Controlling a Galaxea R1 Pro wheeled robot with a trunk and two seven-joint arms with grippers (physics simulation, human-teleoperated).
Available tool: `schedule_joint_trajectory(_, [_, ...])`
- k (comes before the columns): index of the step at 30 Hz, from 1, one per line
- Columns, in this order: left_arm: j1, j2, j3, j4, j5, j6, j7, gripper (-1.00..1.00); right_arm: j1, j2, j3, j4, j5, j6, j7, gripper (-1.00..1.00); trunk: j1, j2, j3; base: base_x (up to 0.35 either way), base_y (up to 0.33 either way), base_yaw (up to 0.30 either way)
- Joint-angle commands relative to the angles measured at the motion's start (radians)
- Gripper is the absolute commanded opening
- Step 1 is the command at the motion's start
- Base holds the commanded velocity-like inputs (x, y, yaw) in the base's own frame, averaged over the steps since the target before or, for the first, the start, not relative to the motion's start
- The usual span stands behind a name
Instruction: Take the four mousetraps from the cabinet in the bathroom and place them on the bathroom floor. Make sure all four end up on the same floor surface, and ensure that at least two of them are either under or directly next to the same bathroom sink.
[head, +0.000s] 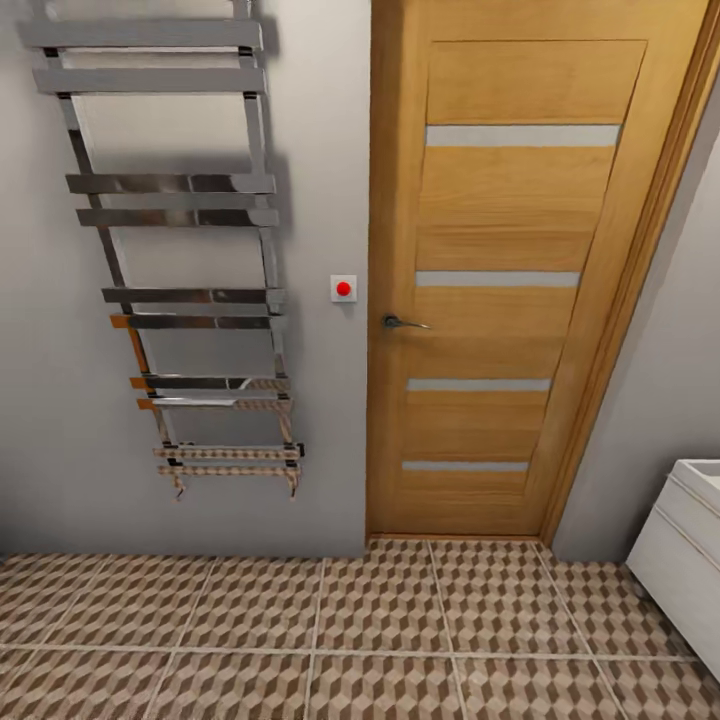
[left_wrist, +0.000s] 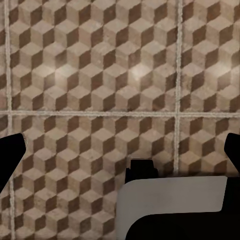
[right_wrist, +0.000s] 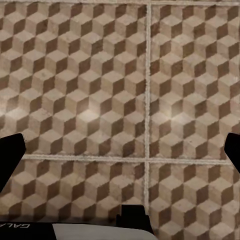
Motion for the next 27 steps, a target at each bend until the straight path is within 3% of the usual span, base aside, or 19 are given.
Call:
schedule_joint_trajectory(1, [0.000,0.000,0.000,-0.002,0.000,0.006,0.000,1.00,0.000,0.000,0.000,0.000,0.000,-0.003,0.003,1.00,0.000,-0.001,-0.001,0.000,0.000,0.286])
schedule_joint_trajectory(27, [0.000,-0.001,-0.001,-0.002,-0.001,0.005,0.000,1.00,0.000,0.000,0.000,0.000,0.000,-0.003,0.003,1.00,0.000,-0.001,-0.001,0.000,0.000,0.286])
